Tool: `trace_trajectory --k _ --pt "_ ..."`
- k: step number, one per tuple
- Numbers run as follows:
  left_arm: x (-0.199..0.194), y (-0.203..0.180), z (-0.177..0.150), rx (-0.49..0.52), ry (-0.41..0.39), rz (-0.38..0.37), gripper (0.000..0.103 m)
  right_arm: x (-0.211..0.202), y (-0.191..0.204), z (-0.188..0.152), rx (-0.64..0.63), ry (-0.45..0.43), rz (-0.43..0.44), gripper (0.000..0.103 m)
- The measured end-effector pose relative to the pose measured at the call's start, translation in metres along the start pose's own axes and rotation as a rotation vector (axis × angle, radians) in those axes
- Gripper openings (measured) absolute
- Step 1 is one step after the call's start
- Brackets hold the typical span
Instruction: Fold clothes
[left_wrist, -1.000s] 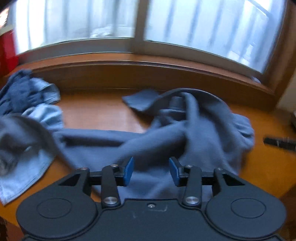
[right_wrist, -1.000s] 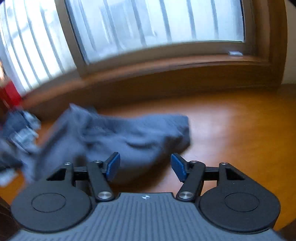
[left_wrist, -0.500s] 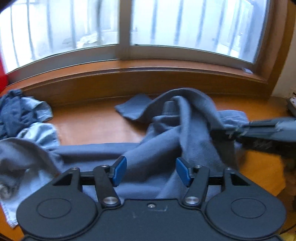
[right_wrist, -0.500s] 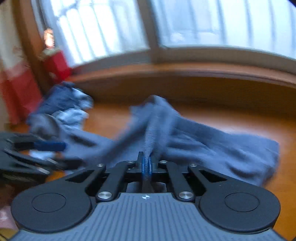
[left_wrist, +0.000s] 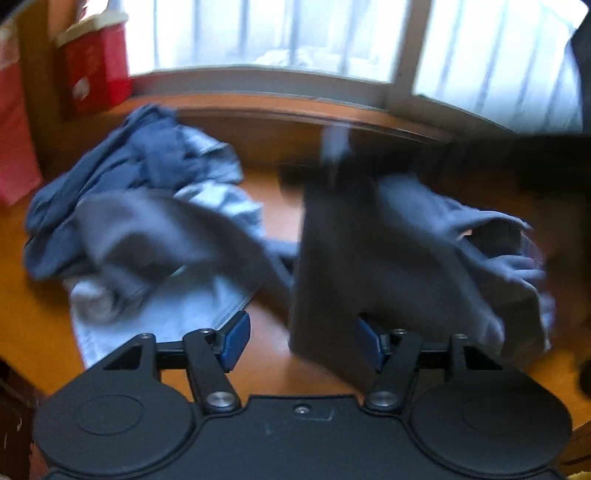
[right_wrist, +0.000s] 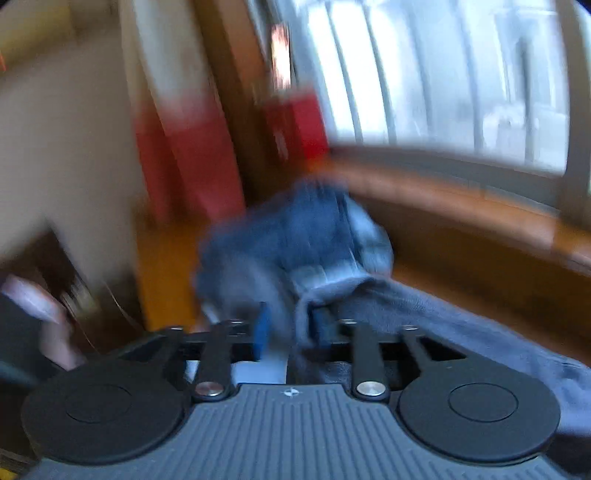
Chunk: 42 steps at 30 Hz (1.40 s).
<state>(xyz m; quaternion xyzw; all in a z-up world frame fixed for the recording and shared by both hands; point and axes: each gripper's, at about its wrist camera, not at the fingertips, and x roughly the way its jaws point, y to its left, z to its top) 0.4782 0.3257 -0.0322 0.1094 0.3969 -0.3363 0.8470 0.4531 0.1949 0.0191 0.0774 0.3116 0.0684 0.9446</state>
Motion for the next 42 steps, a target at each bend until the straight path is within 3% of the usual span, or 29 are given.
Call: trace_trajectory --k 2,4,6,9,14,18,22,26,32,33,35,37,39,42 --pt "-0.003 0.007 0.0 -0.008 -0.004 0.008 0.06 0.017 0.003 -0.016 -0.034 0.054 -0.111 0.035" --pt "-0.004 0.013 0.002 -0.012 -0.006 0.003 0.06 0.001 -0.006 -0.023 0.011 0.019 -0.112 0.043" --pt "-0.001 0.009 0.007 0.01 -0.008 -0.037 0.06 -0.016 -0.015 -0.029 0.055 -0.018 -0.115 0.064" --pt "0.004 0.0 0.015 0.05 -0.012 -0.107 0.06 -0.05 -0.035 -0.037 0.128 -0.078 -0.218 0.072" --pt "0.022 -0.034 0.023 0.15 -0.003 -0.242 0.064 -0.078 -0.089 -0.058 0.303 -0.015 -0.505 0.072" --pt "0.036 -0.056 0.025 0.214 0.014 -0.274 0.064 -0.075 -0.134 -0.067 0.442 0.068 -0.623 0.072" --pt "0.043 -0.055 0.029 0.243 -0.012 -0.206 0.072 -0.054 -0.141 -0.068 0.434 0.118 -0.637 0.072" --pt "0.058 -0.036 0.035 0.18 0.02 -0.144 0.073 -0.022 -0.145 -0.07 0.368 0.179 -0.676 0.072" --pt "0.093 -0.03 0.035 0.151 0.135 -0.167 0.075 -0.008 -0.144 -0.077 0.303 0.228 -0.712 0.073" --pt "0.098 -0.032 0.034 0.156 0.143 -0.185 0.074 -0.006 -0.143 -0.078 0.292 0.237 -0.714 0.073" --pt "0.102 -0.035 0.033 0.166 0.136 -0.199 0.057 -0.002 -0.143 -0.081 0.273 0.254 -0.716 0.073" --pt "0.102 -0.038 0.035 0.173 0.12 -0.205 0.029 0.002 -0.144 -0.084 0.253 0.263 -0.711 0.071" --pt "0.1 -0.039 0.038 0.164 0.107 -0.219 0.016 0.001 -0.144 -0.088 0.229 0.256 -0.708 0.054" --pt "0.09 -0.042 0.044 0.136 0.076 -0.238 0.01 -0.014 -0.146 -0.088 0.237 0.189 -0.687 0.027"
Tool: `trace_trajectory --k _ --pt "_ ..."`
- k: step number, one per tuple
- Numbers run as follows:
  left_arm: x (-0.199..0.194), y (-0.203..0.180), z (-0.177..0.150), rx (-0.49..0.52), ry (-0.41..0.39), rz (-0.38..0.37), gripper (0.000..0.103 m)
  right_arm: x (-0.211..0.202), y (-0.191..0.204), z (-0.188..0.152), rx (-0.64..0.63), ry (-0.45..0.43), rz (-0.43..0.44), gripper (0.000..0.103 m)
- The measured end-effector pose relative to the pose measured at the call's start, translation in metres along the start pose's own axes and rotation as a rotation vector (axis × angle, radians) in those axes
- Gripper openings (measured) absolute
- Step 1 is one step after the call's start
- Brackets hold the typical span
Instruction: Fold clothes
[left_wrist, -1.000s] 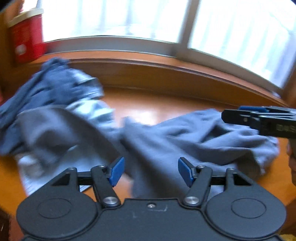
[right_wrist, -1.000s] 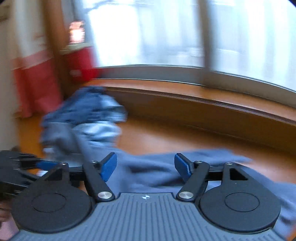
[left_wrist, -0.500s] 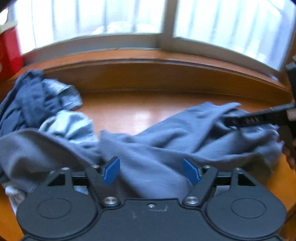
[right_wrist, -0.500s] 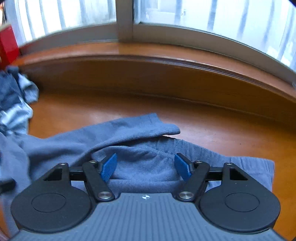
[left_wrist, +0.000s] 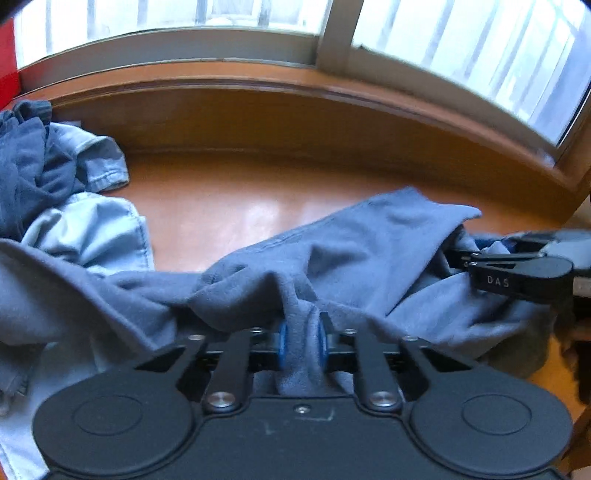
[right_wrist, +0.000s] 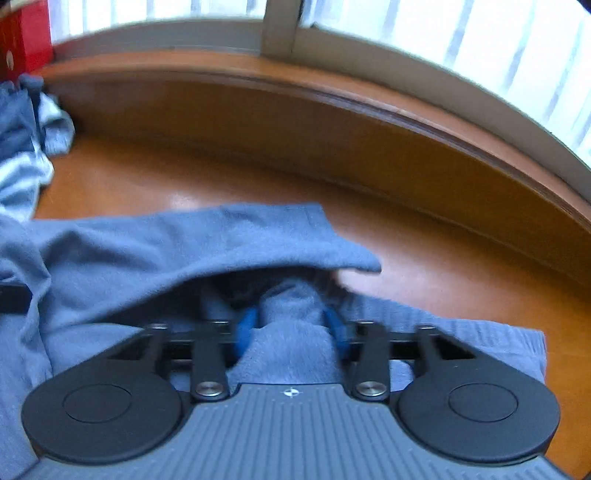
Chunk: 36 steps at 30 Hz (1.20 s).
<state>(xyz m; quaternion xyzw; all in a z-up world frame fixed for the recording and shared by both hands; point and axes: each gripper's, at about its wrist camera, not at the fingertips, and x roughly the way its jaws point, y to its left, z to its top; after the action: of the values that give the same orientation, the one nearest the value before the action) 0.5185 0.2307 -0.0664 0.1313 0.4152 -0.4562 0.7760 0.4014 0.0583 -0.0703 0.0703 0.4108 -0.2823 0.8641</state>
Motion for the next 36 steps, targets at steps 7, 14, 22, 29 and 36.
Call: trace_trajectory --k 7,14,22,29,36 --pt "-0.051 -0.043 0.028 -0.001 -0.216 0.054 0.009 -0.069 -0.071 0.015 0.131 -0.24 0.049 0.02" --pt "-0.105 -0.102 0.047 -0.005 -0.425 0.126 0.009 -0.197 -0.172 0.032 0.153 -0.588 0.001 0.013" --pt "-0.046 -0.134 -0.017 -0.095 -0.098 0.201 0.018 -0.199 -0.285 -0.056 0.257 -0.425 -0.176 0.017" --pt "-0.037 -0.138 -0.049 -0.167 0.032 0.295 0.018 -0.145 -0.332 -0.14 0.392 -0.069 -0.242 0.047" --pt "-0.039 -0.151 -0.019 -0.13 -0.05 0.307 0.027 -0.151 -0.321 -0.116 0.306 -0.159 -0.151 0.072"
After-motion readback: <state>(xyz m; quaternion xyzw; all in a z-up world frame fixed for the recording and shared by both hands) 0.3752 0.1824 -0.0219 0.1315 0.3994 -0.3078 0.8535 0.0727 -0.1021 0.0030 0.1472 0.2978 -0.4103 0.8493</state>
